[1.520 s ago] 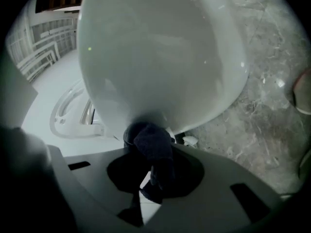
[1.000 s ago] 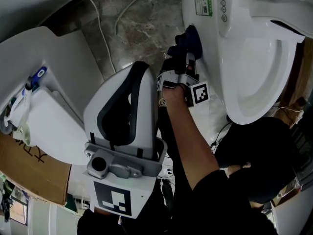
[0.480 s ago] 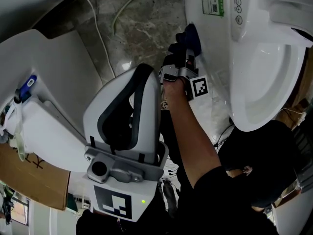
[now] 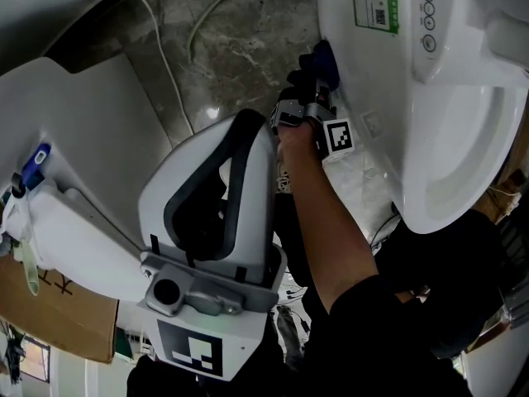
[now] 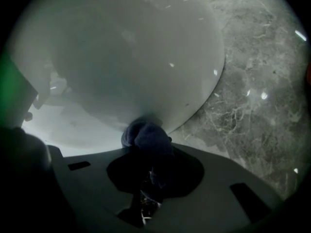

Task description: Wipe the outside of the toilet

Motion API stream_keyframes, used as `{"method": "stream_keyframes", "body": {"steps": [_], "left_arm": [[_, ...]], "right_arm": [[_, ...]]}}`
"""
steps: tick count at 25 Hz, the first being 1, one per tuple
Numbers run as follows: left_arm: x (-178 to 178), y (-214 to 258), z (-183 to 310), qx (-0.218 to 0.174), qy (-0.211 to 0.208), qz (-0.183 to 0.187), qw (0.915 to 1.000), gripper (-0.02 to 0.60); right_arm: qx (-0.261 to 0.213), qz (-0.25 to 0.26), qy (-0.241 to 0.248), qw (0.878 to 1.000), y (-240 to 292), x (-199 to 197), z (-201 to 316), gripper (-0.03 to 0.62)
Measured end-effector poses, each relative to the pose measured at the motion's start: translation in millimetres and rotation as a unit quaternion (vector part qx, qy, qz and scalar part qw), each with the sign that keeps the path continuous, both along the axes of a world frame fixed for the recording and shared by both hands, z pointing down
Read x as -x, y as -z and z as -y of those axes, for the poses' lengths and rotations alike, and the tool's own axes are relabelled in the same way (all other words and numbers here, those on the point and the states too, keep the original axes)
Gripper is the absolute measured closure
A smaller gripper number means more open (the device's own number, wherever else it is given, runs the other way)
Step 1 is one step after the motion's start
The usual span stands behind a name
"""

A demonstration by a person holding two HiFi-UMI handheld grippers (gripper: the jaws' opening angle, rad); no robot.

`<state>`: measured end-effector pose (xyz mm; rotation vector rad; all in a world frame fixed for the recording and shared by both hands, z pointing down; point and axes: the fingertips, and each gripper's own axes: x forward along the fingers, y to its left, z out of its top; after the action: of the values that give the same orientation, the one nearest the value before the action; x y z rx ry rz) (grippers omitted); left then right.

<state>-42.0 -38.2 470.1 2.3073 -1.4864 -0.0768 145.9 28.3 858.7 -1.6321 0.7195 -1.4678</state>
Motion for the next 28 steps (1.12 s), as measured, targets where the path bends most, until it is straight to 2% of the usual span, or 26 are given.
{"method": "stream_keyframes", "body": {"steps": [2,3,4,5,6,7,8,9,10,11,12,13,14,15,17,18,19,22,28], "left_arm": [[1.4,-0.1,2.0,-0.003,0.000,-0.001,1.0000,0.571],[1.8,0.3,2.7,-0.004,0.000,-0.002,1.0000,0.571],[1.8,0.9,3.0,-0.005,0.000,-0.001,1.0000,0.571],[1.6,1.6,3.0,-0.006,0.000,-0.001,1.0000,0.571],[1.3,2.5,2.9,-0.007,0.001,-0.001,1.0000,0.571],[0.8,3.5,2.6,-0.007,0.001,0.000,1.0000,0.570],[0.3,4.5,2.3,-0.008,0.001,0.000,1.0000,0.570],[-0.3,5.5,1.9,-0.008,0.001,0.001,1.0000,0.571],[-0.9,6.5,1.6,-0.009,0.001,0.002,1.0000,0.571],[-1.5,7.5,1.3,-0.009,0.001,0.002,1.0000,0.571],[-2.0,8.5,1.1,-0.010,0.001,0.003,0.9999,0.571],[-2.5,9.5,1.0,-0.011,0.001,0.003,0.9999,0.570],[-2.9,10.4,0.9,-0.012,0.001,0.004,0.9999,0.571],[-3.4,11.3,1.0,-0.012,0.001,0.004,0.9999,0.571],[-4.1,13.0,1.3,-0.014,0.001,0.005,0.9999,0.570],[-4.4,13.8,1.5,-0.016,0.001,0.005,0.9999,0.571],[-4.8,14.7,1.8,-0.017,0.001,0.005,0.9998,0.570],[-6.0,17.2,1.5,-0.019,0.001,0.006,0.9998,0.571],[-11.5,26.1,-13.1,-0.009,-0.003,0.014,0.9998,0.570]], "right_arm": [[0.026,0.001,-0.004,1.000,-9.0,-2.2,-5.7,0.537],[0.078,0.003,-0.021,0.997,-15.5,-3.5,-21.4,0.537],[0.163,0.007,-0.050,0.985,-23.7,-4.9,-48.2,0.537],[0.253,0.013,-0.081,0.964,-32.1,-6.0,-77.3,0.537],[0.311,0.019,-0.101,0.945,-38.8,-6.7,-95.4,0.539],[0.310,0.025,-0.100,0.945,-42.3,-6.6,-92.9,0.539],[0.255,0.031,-0.079,0.963,-42.5,-5.7,-71.8,0.539],[0.179,0.037,-0.052,0.982,-41.1,-4.5,-43.9,0.540],[0.124,0.041,-0.034,0.991,-40.2,-3.8,-24.5,0.540],[0.125,0.044,-0.037,0.991,-41.4,-3.8,-24.5,0.540],[0.178,0.044,-0.059,0.981,-44.7,-4.3,-42.8,0.540],[0.246,0.042,-0.085,0.965,-48.3,-4.8,-66.4,0.540],[0.280,0.042,-0.100,0.954,-49.8,-4.8,-78.7,0.540],[0.256,0.043,-0.093,0.961,-48.0,-3.8,-70.5,0.540],[0.122,0.048,-0.048,0.990,-39.3,0.0,-25.2,0.540],[0.080,0.051,-0.032,0.995,-36.0,2.4,-11.7,0.540],[0.066,0.053,-0.023,0.996,-34.3,4.6,-8.7,0.540],[0.082,0.046,-0.002,0.996,-37.7,3.4,-27.8,0.540],[0.095,0.040,0.003,0.995,-11.5,3.5,-61.6,0.540]]}}
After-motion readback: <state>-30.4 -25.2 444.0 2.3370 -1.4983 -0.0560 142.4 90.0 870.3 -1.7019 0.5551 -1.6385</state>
